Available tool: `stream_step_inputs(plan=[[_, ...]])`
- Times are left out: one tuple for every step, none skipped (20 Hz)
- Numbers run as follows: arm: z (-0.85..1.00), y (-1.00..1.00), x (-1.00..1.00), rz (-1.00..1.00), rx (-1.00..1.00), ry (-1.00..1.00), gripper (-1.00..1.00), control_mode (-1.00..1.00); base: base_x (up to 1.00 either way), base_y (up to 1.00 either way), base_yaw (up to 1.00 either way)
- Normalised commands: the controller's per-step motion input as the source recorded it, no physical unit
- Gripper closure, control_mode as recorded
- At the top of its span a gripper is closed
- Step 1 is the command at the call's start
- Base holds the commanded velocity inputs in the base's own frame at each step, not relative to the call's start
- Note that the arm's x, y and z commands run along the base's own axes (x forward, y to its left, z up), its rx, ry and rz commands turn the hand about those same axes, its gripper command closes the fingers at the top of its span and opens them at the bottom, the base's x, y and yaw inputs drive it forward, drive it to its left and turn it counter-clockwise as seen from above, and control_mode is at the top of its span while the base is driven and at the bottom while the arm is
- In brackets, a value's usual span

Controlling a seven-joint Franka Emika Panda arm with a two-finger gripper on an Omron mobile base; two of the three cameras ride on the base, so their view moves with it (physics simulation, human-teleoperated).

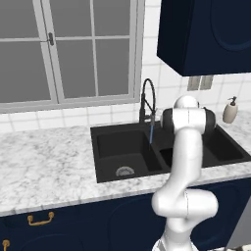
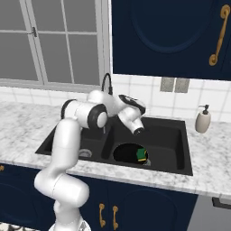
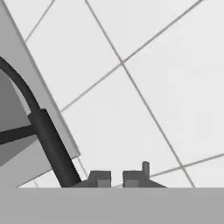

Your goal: Pick the pan and sponge and place them into the sink. Then turn on the water.

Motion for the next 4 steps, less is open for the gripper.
stream_step_inputs(plan=[[0.45,-0.81,-0.87,0.00,0.29,-0.10,1.00,-1.00,0.00,0.00,0.00],[0.47,-0.79,-0.86,0.00,0.28,-0.09,1.00,-1.00,0.00,0.00,0.00],[0.54,-0.74,-0.91,0.00,0.27,-0.09,1.00,-1.00,0.00,0.00,0.00],[0.57,-0.71,-0.89,0.00,0.26,-0.08,1.00,-1.00,0.00,0.00,0.00]])
